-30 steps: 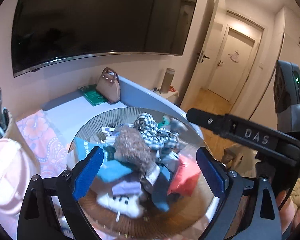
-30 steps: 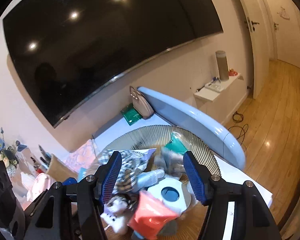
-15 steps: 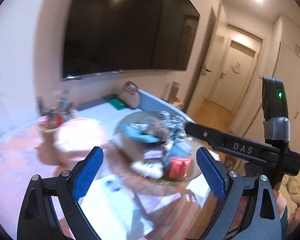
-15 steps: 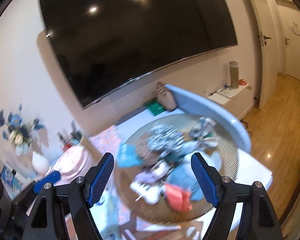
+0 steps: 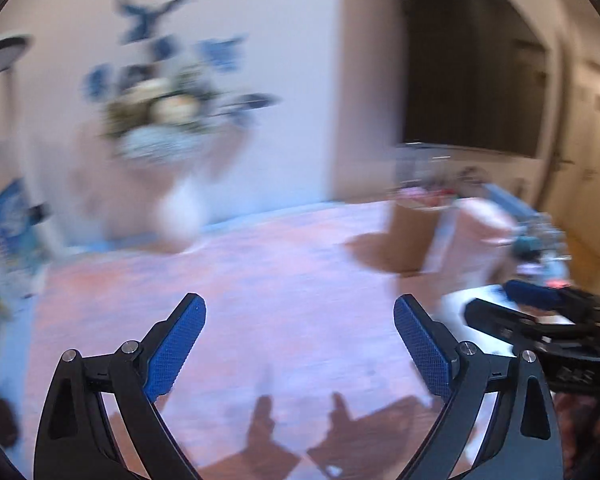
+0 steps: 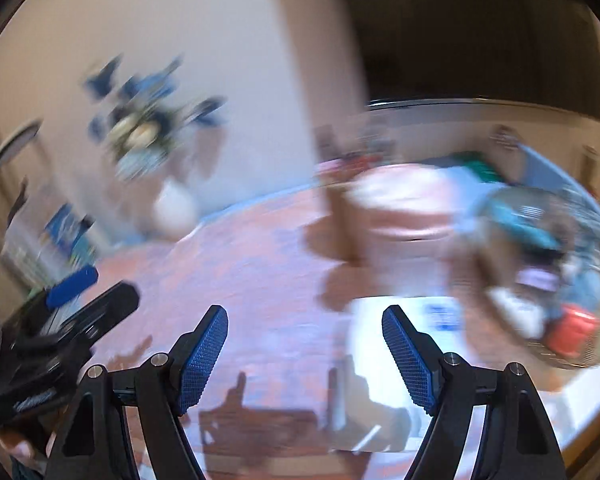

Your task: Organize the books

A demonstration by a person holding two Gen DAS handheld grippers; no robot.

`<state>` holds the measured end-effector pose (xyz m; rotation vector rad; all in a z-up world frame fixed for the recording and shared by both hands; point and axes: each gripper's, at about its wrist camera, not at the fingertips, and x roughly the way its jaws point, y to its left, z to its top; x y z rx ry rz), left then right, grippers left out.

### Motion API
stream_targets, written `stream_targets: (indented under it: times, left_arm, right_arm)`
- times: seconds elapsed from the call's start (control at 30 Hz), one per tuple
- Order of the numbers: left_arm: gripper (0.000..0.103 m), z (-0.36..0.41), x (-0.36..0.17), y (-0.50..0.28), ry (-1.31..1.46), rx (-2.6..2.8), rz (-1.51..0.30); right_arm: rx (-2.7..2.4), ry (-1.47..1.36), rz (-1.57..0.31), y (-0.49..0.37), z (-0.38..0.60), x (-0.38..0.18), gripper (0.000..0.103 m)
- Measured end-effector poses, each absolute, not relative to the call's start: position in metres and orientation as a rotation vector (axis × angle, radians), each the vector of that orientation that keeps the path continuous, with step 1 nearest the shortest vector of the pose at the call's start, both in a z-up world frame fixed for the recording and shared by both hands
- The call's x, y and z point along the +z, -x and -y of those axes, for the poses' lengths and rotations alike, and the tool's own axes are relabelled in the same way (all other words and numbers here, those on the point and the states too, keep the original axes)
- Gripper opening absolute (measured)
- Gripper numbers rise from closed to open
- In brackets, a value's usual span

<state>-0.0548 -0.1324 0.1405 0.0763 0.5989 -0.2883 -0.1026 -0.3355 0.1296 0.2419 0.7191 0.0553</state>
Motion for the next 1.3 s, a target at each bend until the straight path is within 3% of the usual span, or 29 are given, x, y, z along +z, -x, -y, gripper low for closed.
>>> stream_targets:
  times: [0.23,0.57,0.87,0.97,1.3]
  left_arm:
    - [0.095,0.067,0.099,0.033,-0.030,-0.133,-0.659]
    - [0.095,0.042,0.037,0.018,0.024,-0.057,-0.724]
    - [0.095,0.043,0.032,0.013,0.022,-0.067,-0.735]
    - [0.095,0.039,0.030,0.010,0.036,-0.057,-0.751]
    - [0.095,0.041,0.028,0.009,0.038,-0.065,-0.770]
  right_arm:
    - [0.131,-0.117,-0.724,0.060,0.246,0.106,0.078]
    - [0.168,-0.070,-0.748,0.026,0.211,0.057,0.078]
    - [0.163,-0.048,-0.743,0.021,0.202,0.039,0.079]
    - [0.156,-0.081,-0.751,0.019,0.208,0.037,0.088]
    - [0.153,-0.133,-0.787,0.014,0.216,0.032,0.088]
